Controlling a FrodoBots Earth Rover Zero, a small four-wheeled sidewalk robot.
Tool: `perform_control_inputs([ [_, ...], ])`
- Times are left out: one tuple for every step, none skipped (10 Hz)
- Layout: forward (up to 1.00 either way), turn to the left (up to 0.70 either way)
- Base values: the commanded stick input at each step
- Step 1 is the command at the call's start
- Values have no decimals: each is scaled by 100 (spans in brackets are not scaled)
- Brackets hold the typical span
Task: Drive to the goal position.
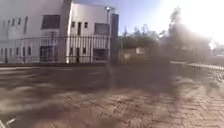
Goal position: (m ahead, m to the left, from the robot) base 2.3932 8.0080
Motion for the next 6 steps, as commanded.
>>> perform_control_inputs([
  [100,27],
  [100,27],
  [100,27],
  [100,27],
  [100,27],
  [100,27],
])
